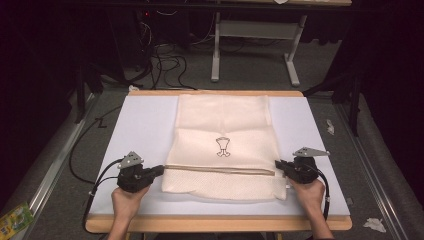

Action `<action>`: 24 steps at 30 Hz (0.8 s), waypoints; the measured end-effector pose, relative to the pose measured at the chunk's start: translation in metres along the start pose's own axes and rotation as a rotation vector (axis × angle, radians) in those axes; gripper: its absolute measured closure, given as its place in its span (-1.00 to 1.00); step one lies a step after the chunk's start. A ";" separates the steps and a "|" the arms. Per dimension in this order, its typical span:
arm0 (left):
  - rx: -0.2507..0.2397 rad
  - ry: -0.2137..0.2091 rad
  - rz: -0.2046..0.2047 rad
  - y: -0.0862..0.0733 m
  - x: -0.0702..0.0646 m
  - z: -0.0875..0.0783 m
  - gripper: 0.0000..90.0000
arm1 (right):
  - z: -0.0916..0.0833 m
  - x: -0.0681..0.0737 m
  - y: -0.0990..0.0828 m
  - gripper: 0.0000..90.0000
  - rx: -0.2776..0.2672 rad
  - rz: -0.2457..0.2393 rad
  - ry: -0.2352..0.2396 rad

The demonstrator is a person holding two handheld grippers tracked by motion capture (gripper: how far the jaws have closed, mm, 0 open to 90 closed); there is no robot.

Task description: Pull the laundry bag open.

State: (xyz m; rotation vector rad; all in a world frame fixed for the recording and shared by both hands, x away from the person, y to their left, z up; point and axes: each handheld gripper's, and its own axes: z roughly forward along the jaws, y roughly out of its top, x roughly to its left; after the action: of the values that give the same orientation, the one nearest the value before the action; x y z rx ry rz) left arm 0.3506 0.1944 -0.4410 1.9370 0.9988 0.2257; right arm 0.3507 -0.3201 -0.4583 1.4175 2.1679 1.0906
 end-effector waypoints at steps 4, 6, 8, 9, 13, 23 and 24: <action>0.007 0.008 0.002 -0.002 0.000 0.001 0.92 | 0.001 0.001 -0.001 0.89 0.001 -0.007 -0.006; 0.011 0.014 0.006 -0.003 -0.001 0.002 0.92 | 0.002 0.001 -0.002 0.89 0.005 -0.010 -0.013; 0.011 0.018 0.008 -0.004 -0.002 0.003 0.92 | 0.002 0.002 -0.003 0.88 0.008 -0.015 -0.017; 0.023 0.026 0.009 -0.005 -0.003 0.005 0.92 | 0.003 0.002 -0.003 0.85 0.008 -0.018 -0.024; 0.043 0.042 0.016 -0.006 -0.004 0.010 0.92 | 0.007 0.004 -0.004 0.83 0.029 -0.046 -0.054; 0.056 0.057 0.041 -0.011 -0.006 0.015 0.88 | 0.010 0.005 -0.008 0.64 0.039 -0.034 -0.075; 0.053 0.053 0.038 -0.011 -0.007 0.016 0.88 | 0.010 0.005 -0.008 0.61 0.037 -0.034 -0.079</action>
State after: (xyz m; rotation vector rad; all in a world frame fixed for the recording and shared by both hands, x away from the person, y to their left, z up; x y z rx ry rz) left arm 0.3483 0.1817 -0.4571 2.0081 1.0121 0.2756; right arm 0.3501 -0.3130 -0.4703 1.4094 2.1594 0.9710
